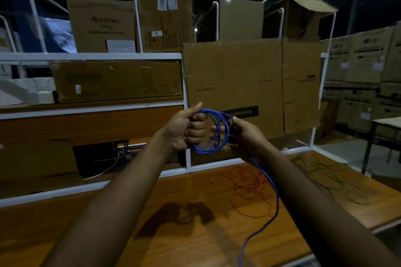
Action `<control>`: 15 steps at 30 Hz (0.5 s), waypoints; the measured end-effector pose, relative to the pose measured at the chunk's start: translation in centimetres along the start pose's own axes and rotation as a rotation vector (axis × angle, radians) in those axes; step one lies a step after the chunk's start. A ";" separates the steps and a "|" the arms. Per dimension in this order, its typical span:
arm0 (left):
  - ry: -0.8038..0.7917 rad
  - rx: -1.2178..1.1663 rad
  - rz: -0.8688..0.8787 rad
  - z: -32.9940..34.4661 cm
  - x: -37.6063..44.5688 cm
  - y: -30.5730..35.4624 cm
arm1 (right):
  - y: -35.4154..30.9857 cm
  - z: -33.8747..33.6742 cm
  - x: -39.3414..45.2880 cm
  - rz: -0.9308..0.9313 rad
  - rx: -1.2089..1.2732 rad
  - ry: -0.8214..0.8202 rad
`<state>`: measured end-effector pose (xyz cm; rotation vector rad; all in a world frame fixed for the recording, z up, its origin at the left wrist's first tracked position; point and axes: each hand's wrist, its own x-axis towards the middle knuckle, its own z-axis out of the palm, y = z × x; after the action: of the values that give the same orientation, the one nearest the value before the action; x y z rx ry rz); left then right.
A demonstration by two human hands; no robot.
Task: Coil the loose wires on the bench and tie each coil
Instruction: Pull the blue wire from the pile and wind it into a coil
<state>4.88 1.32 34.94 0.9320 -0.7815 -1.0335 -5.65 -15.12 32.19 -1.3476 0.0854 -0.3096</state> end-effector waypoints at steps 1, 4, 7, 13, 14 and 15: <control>0.055 0.006 0.023 -0.2 0.1 -0.1 | 0.3 0.3 -0.3 -0.007 0.015 0.007; 0.171 -0.008 0.082 -0.3 0.9 -0.7 | 1.0 1.3 -0.8 -0.135 -0.156 0.014; 0.210 -0.041 0.125 -0.2 1.5 -1.1 | 2.1 2.1 -0.5 -0.342 -0.508 0.097; 0.170 0.017 0.072 -0.6 0.7 -2.3 | 2.8 1.1 0.6 -0.563 -0.863 0.460; 0.191 0.042 0.075 -0.5 0.7 -2.6 | 2.7 1.0 0.5 -0.582 -0.877 0.494; 0.213 0.076 0.081 -0.4 0.8 -2.8 | 2.7 1.1 0.3 -0.601 -0.860 0.519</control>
<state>4.46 0.07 32.30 1.0480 -0.6784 -0.8236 -4.61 -13.69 29.86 -2.0994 0.2680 -1.2322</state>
